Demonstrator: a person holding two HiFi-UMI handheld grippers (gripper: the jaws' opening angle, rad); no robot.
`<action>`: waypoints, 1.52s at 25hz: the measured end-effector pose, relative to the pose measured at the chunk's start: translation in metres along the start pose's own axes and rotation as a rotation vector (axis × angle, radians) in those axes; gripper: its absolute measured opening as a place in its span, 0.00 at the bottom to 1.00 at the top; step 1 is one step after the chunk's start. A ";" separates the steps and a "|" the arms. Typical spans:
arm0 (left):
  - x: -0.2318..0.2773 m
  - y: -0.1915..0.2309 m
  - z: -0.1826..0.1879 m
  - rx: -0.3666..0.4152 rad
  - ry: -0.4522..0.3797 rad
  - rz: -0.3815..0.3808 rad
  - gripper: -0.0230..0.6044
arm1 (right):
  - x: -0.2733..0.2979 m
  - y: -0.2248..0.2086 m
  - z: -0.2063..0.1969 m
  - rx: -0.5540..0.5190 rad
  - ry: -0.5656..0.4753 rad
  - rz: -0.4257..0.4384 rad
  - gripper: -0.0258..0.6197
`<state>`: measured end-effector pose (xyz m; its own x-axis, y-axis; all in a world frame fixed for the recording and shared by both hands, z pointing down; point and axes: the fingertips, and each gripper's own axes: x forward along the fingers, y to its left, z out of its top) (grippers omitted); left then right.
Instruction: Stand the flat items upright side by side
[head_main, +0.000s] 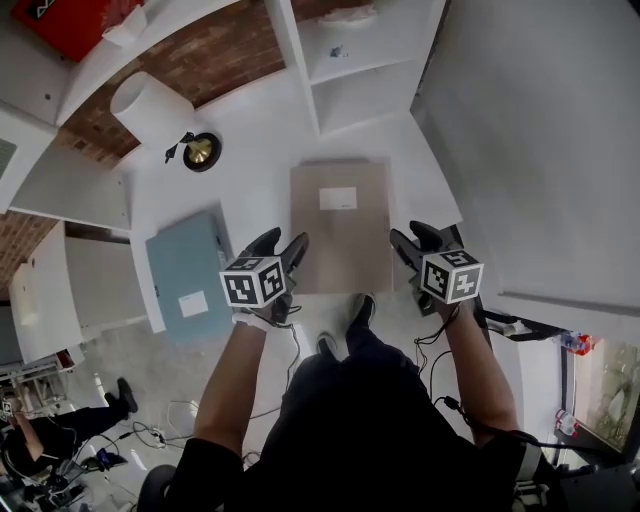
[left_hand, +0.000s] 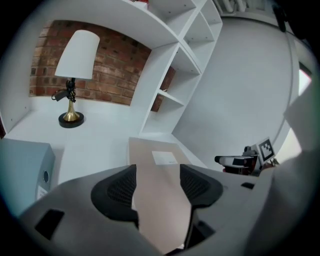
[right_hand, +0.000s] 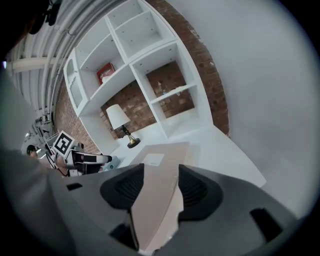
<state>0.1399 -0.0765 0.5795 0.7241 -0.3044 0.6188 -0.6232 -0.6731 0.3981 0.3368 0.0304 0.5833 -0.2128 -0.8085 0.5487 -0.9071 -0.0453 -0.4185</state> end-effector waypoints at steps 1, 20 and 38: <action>0.006 0.003 -0.004 -0.023 0.015 0.006 0.44 | 0.006 -0.004 -0.003 0.011 0.022 0.007 0.38; 0.067 0.047 -0.032 -0.141 0.204 -0.037 0.49 | 0.078 -0.031 -0.040 0.201 0.181 0.006 0.52; 0.092 0.045 -0.035 -0.056 0.296 -0.060 0.51 | 0.101 -0.022 -0.052 0.231 0.251 0.013 0.50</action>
<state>0.1679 -0.1112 0.6779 0.6476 -0.0506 0.7603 -0.6033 -0.6435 0.4710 0.3163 -0.0195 0.6856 -0.3330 -0.6413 0.6913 -0.8035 -0.1906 -0.5639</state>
